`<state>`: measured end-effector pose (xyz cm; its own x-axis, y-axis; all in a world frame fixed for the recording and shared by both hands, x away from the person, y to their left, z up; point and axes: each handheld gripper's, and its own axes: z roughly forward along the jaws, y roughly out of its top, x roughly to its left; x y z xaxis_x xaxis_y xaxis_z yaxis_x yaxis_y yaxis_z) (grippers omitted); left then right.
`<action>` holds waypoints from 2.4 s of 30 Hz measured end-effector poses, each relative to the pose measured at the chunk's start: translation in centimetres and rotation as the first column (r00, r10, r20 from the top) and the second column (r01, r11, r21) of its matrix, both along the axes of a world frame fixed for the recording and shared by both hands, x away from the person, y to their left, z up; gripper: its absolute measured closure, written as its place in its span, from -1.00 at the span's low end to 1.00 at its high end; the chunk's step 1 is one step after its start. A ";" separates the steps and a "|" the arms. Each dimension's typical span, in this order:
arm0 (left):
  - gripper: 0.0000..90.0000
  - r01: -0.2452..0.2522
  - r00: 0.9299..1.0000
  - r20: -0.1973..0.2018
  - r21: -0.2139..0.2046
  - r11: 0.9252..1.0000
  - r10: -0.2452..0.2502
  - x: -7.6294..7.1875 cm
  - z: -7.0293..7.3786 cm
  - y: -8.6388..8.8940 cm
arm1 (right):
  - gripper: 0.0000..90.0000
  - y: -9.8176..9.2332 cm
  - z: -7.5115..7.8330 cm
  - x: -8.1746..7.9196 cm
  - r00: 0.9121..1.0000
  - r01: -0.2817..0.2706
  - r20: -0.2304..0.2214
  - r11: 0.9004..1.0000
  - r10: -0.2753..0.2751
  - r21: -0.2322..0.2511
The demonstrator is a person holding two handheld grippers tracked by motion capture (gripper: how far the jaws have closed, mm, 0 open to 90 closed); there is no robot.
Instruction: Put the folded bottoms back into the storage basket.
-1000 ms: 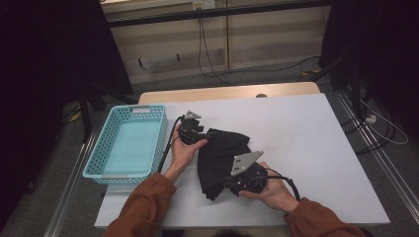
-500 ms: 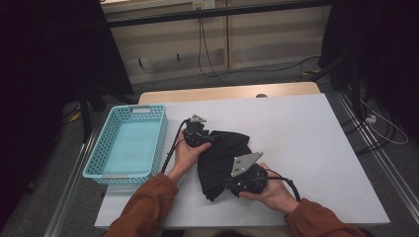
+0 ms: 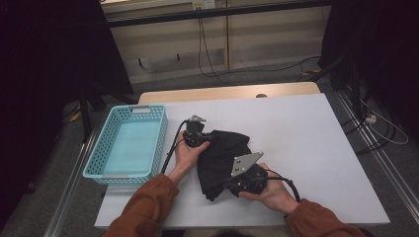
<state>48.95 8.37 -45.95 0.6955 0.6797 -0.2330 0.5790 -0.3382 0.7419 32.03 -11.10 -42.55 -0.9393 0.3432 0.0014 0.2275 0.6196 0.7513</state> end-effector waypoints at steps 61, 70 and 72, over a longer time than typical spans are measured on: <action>0.74 -0.001 0.988 0.152 -0.141 0.990 0.023 0.8 9.6 5.7 | 0.88 4.2 3.4 1.9 0.996 -0.030 0.088 0.989 0.017 0.145; 0.74 -0.034 0.983 0.173 -0.150 0.988 0.060 0.7 10.4 6.8 | 0.88 5.3 4.2 2.2 0.993 -0.041 0.113 0.985 0.023 0.167; 0.74 -0.035 0.983 0.172 -0.154 0.987 0.062 0.8 10.5 7.1 | 0.88 5.6 4.4 2.2 0.993 -0.044 0.116 0.984 0.024 0.172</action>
<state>49.76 15.52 -35.46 0.7016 0.6805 -0.2113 0.4478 -0.1904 0.8736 34.23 -5.53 -38.16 -0.9479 0.3148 -0.0489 0.1156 0.4830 0.8680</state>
